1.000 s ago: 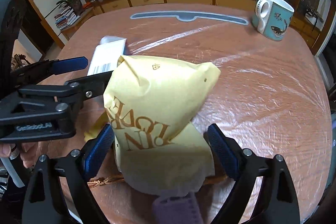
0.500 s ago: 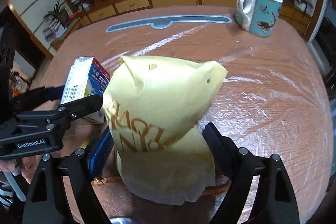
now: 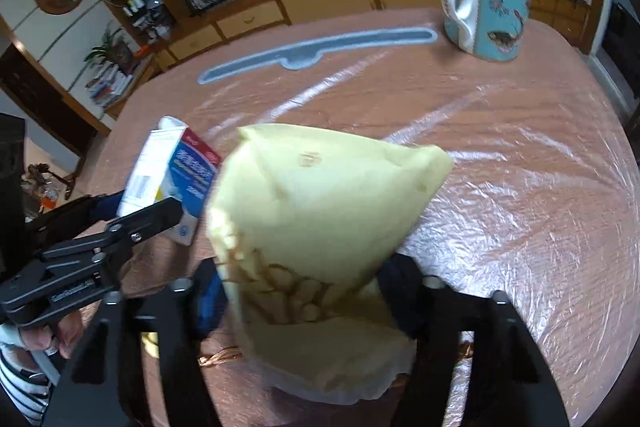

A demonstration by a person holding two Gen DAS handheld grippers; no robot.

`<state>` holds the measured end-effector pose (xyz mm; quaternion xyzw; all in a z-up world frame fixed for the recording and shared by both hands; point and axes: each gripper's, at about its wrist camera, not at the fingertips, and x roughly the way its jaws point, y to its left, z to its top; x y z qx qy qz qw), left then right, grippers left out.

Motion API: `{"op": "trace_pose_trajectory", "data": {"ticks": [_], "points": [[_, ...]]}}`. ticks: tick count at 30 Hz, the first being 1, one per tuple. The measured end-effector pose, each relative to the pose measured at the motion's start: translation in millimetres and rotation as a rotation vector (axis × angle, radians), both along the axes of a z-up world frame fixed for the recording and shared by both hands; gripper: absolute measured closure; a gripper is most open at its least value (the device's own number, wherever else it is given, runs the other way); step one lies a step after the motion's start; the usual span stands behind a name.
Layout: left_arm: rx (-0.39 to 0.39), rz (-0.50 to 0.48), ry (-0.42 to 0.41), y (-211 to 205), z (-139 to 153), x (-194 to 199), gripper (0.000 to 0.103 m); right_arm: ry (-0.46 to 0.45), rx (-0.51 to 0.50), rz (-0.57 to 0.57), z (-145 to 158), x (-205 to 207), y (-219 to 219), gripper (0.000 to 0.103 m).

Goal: Collect trash
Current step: 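Lift the yellow bag with the right tool while the left tool lifts the carton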

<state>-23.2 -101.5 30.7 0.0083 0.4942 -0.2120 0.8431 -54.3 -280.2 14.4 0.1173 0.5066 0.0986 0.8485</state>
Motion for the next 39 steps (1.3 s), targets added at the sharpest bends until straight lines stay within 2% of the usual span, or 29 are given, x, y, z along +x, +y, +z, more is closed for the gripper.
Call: {"op": "trace_pose_trajectory", "data": {"ticks": [6, 20, 28, 39], "points": [[-0.037, 0.023, -0.002, 6.6, 2.1, -3.7, 0.054, -0.029, 0.068, 0.000, 7.6, -6.3, -14.5, 0.047], [-0.078, 0.060, -0.043, 15.9, 15.3, -17.9, 0.056, -0.049, 0.106, 0.013, 16.7, -19.6, -26.2, 0.050], [-0.047, 0.056, -0.098, 12.8, 25.8, -40.8, 0.056, -0.084, 0.116, 0.007, 31.0, -31.8, -36.5, 0.050], [-0.088, 0.065, -0.121, 16.3, 40.0, -72.8, 0.056, -0.127, 0.158, 0.036, 57.1, -58.9, -45.5, 0.050]]}}
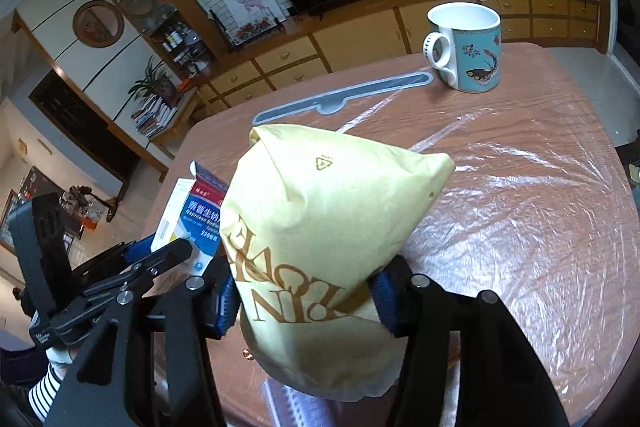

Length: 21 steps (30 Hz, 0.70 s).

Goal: Collect trash
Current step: 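Lift the yellow bag with the right tool while the left tool lifts the carton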

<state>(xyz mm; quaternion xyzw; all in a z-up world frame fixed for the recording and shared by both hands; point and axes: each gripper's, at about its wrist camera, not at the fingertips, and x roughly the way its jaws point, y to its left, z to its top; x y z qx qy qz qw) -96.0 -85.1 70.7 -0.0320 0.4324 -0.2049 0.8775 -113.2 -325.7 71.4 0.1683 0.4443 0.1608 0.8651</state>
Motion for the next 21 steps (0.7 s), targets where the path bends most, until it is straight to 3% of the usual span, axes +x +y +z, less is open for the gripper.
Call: {"op": "trace_pose_trajectory", "data": {"ticks": [21], "points": [[0.017, -0.005, -0.048, -5.9, 15.8, -72.4, 0.056, -0.011, 0.050, 0.085, 11.2, -76.2, -7.5, 0.050]]}}
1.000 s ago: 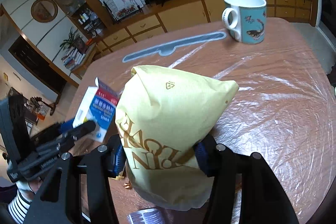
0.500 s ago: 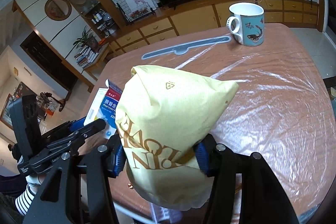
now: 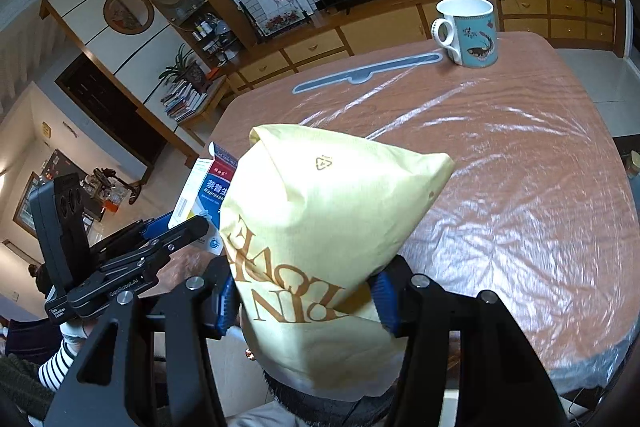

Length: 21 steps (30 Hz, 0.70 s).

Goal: Collect trash
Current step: 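Lift the yellow bag with the right tool while the left tool lifts the carton, then carry the yellow bag with the right tool while the left tool carries the carton over the bin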

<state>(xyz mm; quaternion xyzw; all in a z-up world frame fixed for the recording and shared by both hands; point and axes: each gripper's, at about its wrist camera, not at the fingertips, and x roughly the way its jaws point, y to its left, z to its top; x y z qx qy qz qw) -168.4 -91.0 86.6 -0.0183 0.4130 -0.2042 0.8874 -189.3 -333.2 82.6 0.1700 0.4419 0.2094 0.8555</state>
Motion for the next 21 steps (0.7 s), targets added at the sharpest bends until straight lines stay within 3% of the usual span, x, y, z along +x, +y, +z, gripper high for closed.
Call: {"op": "trace_pose_trajectory", "data": {"ticks": [21], "points": [[0.028, -0.044, 0.008, -16.1, -5.1, -64.3, 0.056, 0.008, -0.092, 0.097, -20.3, -85.0, -1.7, 0.050]]}}
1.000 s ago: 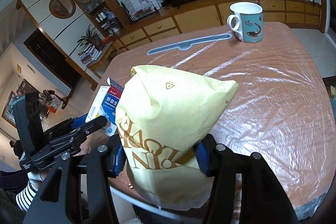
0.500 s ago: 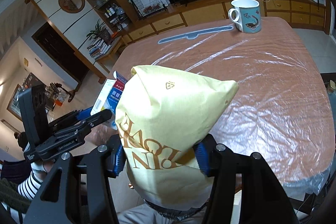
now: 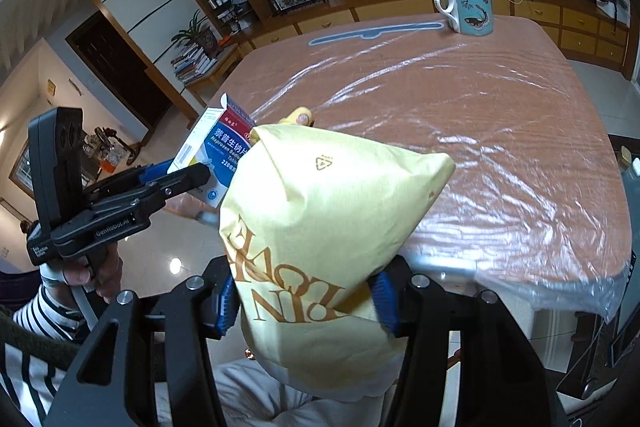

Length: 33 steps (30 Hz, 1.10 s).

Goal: Collect trash
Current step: 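Carry the yellow bag with the right tool while the left tool carries the carton over the bin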

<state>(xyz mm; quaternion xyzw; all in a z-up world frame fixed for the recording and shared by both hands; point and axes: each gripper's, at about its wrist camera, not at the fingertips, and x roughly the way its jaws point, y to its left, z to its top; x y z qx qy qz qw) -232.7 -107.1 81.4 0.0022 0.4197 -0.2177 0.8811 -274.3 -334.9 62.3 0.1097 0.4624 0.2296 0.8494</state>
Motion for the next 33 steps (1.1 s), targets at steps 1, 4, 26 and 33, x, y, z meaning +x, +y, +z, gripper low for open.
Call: {"op": "trace_pose_trajectory", "data": {"ticks": [1, 4, 26, 33], "points": [[0.003, -0.006, 0.001, -1.4, -0.5, -2.8, 0.056, 0.001, -0.005, 0.005, -1.0, -3.2, 0.1, 0.050], [0.011, -0.022, 0.002, -3.6, -2.1, -12.3, 0.056, 0.010, -0.016, 0.016, -4.9, -10.7, 0.8, 0.050], [0.059, -0.153, 0.081, -4.4, -28.7, -71.5, 0.055, 0.078, -0.070, 0.080, -37.6, -21.3, 16.8, 0.050], [0.088, -0.190, 0.129, -8.1, -50.5, -81.0, 0.055, 0.115, -0.090, 0.112, -53.7, -26.3, 23.0, 0.050]]}}
